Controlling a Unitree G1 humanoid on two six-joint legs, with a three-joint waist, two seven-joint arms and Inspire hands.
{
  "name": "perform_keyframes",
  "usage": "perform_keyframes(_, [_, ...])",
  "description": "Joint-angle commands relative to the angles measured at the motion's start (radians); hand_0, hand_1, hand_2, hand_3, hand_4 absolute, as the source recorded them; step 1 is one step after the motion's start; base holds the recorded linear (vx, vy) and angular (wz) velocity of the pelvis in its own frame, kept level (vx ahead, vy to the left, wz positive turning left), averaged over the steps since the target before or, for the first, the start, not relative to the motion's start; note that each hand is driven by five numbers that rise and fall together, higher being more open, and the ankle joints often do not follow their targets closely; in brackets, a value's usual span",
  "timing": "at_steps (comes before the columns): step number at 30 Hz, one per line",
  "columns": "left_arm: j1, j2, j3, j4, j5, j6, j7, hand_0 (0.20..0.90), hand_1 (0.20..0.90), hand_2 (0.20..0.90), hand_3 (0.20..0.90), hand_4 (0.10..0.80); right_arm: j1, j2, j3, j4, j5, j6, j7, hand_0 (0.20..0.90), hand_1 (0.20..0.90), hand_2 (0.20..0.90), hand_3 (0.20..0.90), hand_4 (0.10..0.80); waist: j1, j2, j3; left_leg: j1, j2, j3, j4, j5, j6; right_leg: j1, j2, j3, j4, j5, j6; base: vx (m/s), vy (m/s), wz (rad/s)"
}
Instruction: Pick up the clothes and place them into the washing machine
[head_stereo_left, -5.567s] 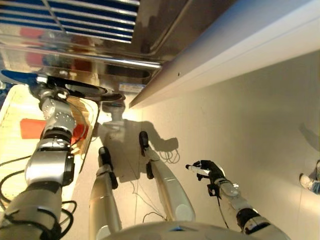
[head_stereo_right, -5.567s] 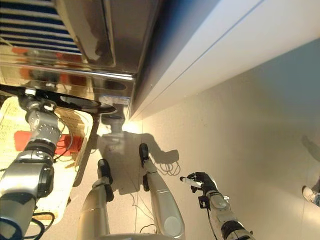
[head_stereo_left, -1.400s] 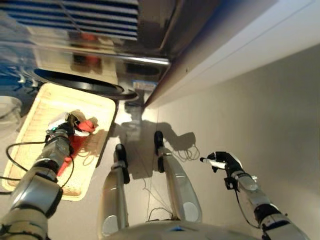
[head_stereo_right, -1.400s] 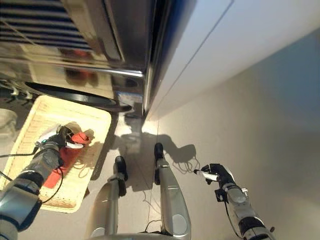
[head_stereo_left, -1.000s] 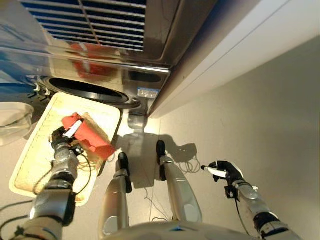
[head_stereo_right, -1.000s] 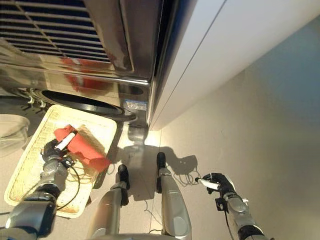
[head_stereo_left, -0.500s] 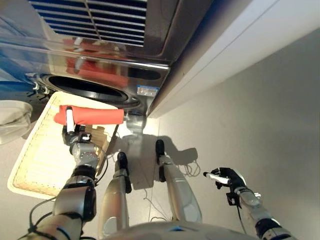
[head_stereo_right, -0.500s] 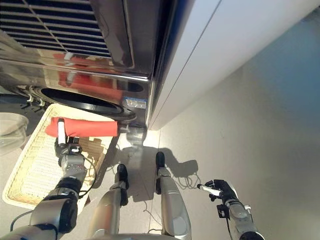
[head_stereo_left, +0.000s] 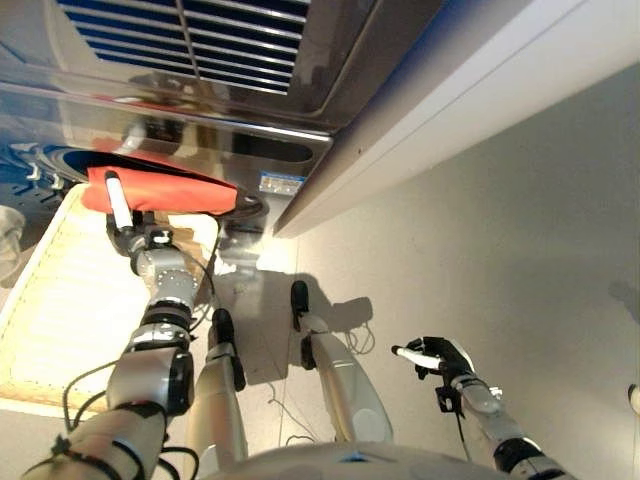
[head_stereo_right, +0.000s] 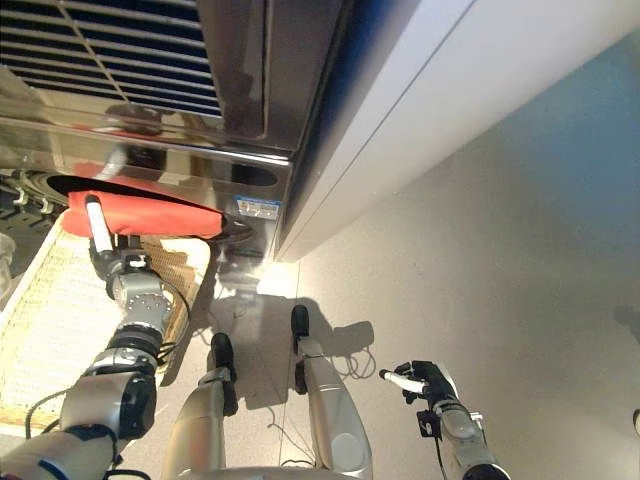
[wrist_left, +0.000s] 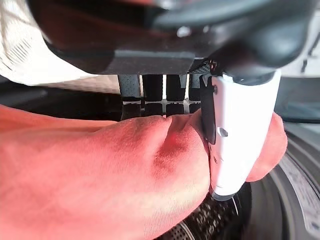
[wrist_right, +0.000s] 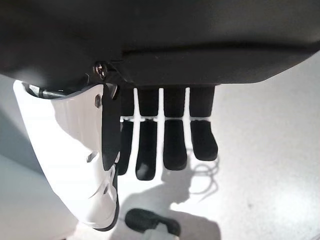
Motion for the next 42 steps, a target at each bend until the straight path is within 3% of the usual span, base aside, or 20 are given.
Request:
perform_keyframes(1, [-0.137, 0.15, -0.004, 0.031, 0.041, -0.071, -0.009, 0.2, 0.2, 0.2, 0.2, 0.3, 0.037, -0.096, 0.0, -0.004, 0.035, -0.01, -0.026, 0.9, 0.9, 0.9, 0.9, 0.8, 0.0, 0.009, -0.01, -0.081, -0.004, -0.02, 0.085, -0.051, -0.037, 0.0, 0.021, -0.01, 0.098, -0.077, 0.015, -0.01, 0.01, -0.12])
perform_keyframes(7, [-0.253, 0.271, -0.03, 0.103, 0.06, -0.038, 0.005, 0.2, 0.2, 0.2, 0.2, 0.3, 0.03, -0.104, -0.002, -0.028, 0.073, -0.02, -0.034, 0.9, 0.9, 0.9, 0.9, 0.8, -0.024, 0.008, -0.001, -0.171, 0.026, -0.008, 0.255, -0.124, -0.023, -0.096, 0.029, -0.016, 0.243, -0.133, 0.003, -0.009, 0.018, -0.12])
perform_keyframes(16, [-0.296, 0.37, -0.051, 0.147, 0.093, -0.023, 0.012, 0.2, 0.2, 0.2, 0.2, 0.3, 0.03, -0.095, 0.011, -0.051, 0.1, -0.025, -0.028, 0.9, 0.9, 0.9, 0.9, 0.8, -0.054, -0.013, -0.033, -0.235, 0.054, 0.014, 0.364, -0.194, 0.0, -0.167, 0.054, 0.001, 0.295, -0.15, 0.003, 0.006, 0.044, -0.16])
perform_keyframes(42, [-0.321, 0.365, -0.076, 0.143, 0.084, -0.025, -0.027, 0.2, 0.2, 0.2, 0.2, 0.3, 0.03, -0.13, 0.002, -0.089, 0.094, -0.021, 0.001, 0.9, 0.9, 0.9, 0.9, 0.8, -0.08, -0.015, -0.069, -0.221, 0.061, 0.053, 0.298, -0.189, 0.002, -0.169, 0.081, 0.048, 0.187, -0.087, 0.01, 0.005, 0.014, -0.06])
